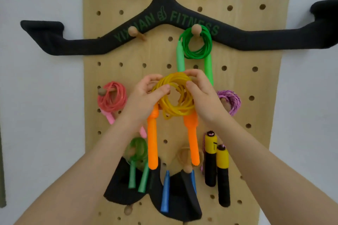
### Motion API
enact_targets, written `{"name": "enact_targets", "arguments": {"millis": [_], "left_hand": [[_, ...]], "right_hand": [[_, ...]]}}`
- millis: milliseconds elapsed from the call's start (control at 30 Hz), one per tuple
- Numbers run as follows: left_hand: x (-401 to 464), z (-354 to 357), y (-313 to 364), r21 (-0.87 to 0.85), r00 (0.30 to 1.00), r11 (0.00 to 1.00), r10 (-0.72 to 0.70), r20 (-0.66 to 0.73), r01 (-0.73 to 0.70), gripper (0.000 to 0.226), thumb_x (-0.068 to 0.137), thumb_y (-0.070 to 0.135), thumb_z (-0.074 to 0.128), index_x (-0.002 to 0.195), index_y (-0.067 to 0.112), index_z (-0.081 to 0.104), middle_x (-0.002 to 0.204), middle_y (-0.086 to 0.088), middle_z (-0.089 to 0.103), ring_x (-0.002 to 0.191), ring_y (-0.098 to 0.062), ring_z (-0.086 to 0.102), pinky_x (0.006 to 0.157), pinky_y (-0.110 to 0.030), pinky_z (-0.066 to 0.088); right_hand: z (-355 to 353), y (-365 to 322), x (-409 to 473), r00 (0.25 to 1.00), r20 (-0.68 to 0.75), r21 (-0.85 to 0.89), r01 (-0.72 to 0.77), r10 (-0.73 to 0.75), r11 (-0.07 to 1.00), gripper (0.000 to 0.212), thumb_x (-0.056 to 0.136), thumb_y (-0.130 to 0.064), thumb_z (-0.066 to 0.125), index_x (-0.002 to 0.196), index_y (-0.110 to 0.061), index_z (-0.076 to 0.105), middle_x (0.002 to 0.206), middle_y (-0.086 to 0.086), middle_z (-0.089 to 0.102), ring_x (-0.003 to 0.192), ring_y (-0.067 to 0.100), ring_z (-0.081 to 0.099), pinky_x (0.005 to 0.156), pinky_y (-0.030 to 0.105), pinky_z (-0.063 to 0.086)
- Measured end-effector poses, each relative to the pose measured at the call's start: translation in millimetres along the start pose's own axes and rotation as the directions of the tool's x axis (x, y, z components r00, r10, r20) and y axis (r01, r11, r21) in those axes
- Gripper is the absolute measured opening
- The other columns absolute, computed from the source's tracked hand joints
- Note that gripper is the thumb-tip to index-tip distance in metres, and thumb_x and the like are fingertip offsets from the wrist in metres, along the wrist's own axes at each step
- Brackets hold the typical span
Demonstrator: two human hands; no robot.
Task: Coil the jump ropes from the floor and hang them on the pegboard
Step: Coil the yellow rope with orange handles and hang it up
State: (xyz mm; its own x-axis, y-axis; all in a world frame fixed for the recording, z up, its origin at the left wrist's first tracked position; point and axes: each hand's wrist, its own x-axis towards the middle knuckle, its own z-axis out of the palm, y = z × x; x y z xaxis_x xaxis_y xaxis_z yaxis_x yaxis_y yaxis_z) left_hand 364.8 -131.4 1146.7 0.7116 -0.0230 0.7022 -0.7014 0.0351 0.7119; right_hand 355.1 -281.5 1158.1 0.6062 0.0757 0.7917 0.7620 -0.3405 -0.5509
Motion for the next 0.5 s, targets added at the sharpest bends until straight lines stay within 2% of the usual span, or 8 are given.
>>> {"name": "enact_targets", "arguments": {"millis": [67,133,200,300,400,500], "left_hand": [[21.1,-15.3,-2.7,0.041,0.995,0.995,0.095,-0.04,-0.093,0.015,0.087,0.021,0.064,0.097,0.031,0.058,0.094,0.001,0.066,0.08,-0.009,0.066,0.065,-0.025,0.054],[36.8,-28.8,-3.5,0.134,0.979,0.975,0.189,-0.075,-0.178,0.015,0.086,0.03,0.062,0.096,0.04,0.058,0.101,0.002,0.067,0.094,-0.015,0.065,0.078,-0.033,0.054],[48.7,-40.7,-2.3,0.207,0.961,0.951,0.256,-0.108,-0.231,0.018,0.088,0.034,0.058,0.105,0.039,0.059,0.106,0.005,0.066,0.101,-0.013,0.063,0.085,-0.037,0.053],[66.2,-53.4,4.3,0.314,0.936,0.907,0.331,-0.12,-0.281,0.029,0.093,0.03,0.054,0.122,0.027,0.059,0.112,0.01,0.065,0.105,-0.008,0.06,0.091,-0.037,0.052],[87.6,-62.4,15.1,0.385,0.911,0.876,0.376,-0.168,-0.29,0.034,0.094,0.027,0.052,0.127,0.021,0.057,0.116,0.005,0.064,0.108,-0.011,0.059,0.094,-0.037,0.05],[108.7,-71.2,24.6,0.462,0.871,0.825,0.452,-0.194,-0.325,0.037,0.094,0.034,0.049,0.129,0.022,0.055,0.119,0.003,0.063,0.108,-0.013,0.059,0.091,-0.04,0.051]], "right_hand": [[14.3,-2.7,20.2,0.999,-0.018,0.048,0.044,-0.043,0.998,0.012,0.098,-0.018,0.041,0.108,-0.024,0.044,0.082,-0.007,0.058,0.07,0.008,0.056,0.07,0.034,0.05],[27.4,-7.5,38.3,0.997,-0.039,0.107,0.07,-0.067,0.992,0.009,0.098,-0.019,0.042,0.104,-0.024,0.042,0.078,-0.006,0.057,0.066,0.009,0.057,0.065,0.033,0.05],[39.2,-11.9,56.1,0.993,-0.046,0.097,0.113,-0.109,0.989,0.008,0.097,-0.021,0.043,0.104,-0.025,0.042,0.086,-0.003,0.058,0.074,0.01,0.058,0.069,0.033,0.051],[52.3,-17.8,80.6,0.981,-0.055,0.034,0.188,-0.186,0.982,0.012,0.098,-0.023,0.043,0.109,-0.022,0.042,0.092,-0.005,0.056,0.083,0.01,0.056,0.075,0.034,0.051],[59.7,-24.7,103.0,0.971,-0.064,0.007,0.23,-0.229,0.973,0.016,0.099,-0.025,0.041,0.115,-0.021,0.042,0.094,-0.009,0.056,0.085,0.008,0.057,0.078,0.036,0.053],[68.2,-35.1,125.7,0.958,-0.089,0.01,0.273,-0.271,0.962,0.016,0.099,-0.024,0.04,0.115,-0.022,0.041,0.098,-0.01,0.057,0.092,0.009,0.059,0.085,0.04,0.052]]}}
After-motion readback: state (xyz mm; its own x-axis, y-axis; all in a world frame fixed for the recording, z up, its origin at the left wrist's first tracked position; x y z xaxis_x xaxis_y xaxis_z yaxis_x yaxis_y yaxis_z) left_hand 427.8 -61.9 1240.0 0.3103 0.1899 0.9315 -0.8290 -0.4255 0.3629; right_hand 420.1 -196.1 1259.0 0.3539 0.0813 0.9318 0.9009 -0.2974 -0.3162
